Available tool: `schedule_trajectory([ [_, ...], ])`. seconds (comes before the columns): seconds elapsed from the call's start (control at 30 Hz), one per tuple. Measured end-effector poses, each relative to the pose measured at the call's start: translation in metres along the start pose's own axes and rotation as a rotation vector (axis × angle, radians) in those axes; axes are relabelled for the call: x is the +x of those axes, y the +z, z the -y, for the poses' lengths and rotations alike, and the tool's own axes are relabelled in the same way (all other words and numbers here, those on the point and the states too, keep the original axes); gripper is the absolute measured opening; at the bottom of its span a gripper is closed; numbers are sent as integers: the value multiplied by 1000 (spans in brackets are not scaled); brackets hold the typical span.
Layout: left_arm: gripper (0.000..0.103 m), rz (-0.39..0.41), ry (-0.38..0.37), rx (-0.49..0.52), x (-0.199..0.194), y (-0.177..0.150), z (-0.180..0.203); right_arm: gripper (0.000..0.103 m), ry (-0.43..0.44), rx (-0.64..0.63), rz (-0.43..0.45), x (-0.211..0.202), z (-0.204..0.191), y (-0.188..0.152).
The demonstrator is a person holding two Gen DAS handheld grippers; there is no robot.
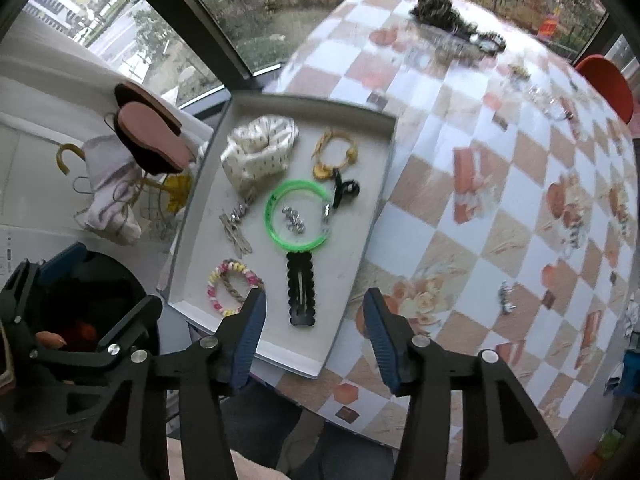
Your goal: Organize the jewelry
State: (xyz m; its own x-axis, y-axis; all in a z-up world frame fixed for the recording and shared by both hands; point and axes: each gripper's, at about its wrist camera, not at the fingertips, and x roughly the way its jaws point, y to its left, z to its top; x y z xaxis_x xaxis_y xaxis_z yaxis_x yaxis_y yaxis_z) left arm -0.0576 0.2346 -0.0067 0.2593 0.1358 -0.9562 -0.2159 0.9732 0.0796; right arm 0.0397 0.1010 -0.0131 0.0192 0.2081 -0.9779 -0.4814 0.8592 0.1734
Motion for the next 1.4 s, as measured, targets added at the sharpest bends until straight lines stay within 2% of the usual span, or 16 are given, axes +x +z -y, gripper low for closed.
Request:
schedule_trajectory([
  [0.07, 103, 0, -6, -15, -7, 1, 0, 69, -4, -2, 15, -10, 0, 1],
  [0.13, 103, 2, -14, -34, -13, 2, -1, 75, -2, -3, 34, -21, -1, 1],
  [0.43, 103, 24, 5, -67, -38, -4, 0, 85, -65, -29, 122, -50, -14, -14],
  [0.67, 103, 30, 19, -77, -45, -11, 0, 87, -93, -20, 179, -58, -12, -21],
  [1.4, 103, 36, 28, -90, -52, -21, -1, 87, -119, -33, 166, -58, -19, -29],
])
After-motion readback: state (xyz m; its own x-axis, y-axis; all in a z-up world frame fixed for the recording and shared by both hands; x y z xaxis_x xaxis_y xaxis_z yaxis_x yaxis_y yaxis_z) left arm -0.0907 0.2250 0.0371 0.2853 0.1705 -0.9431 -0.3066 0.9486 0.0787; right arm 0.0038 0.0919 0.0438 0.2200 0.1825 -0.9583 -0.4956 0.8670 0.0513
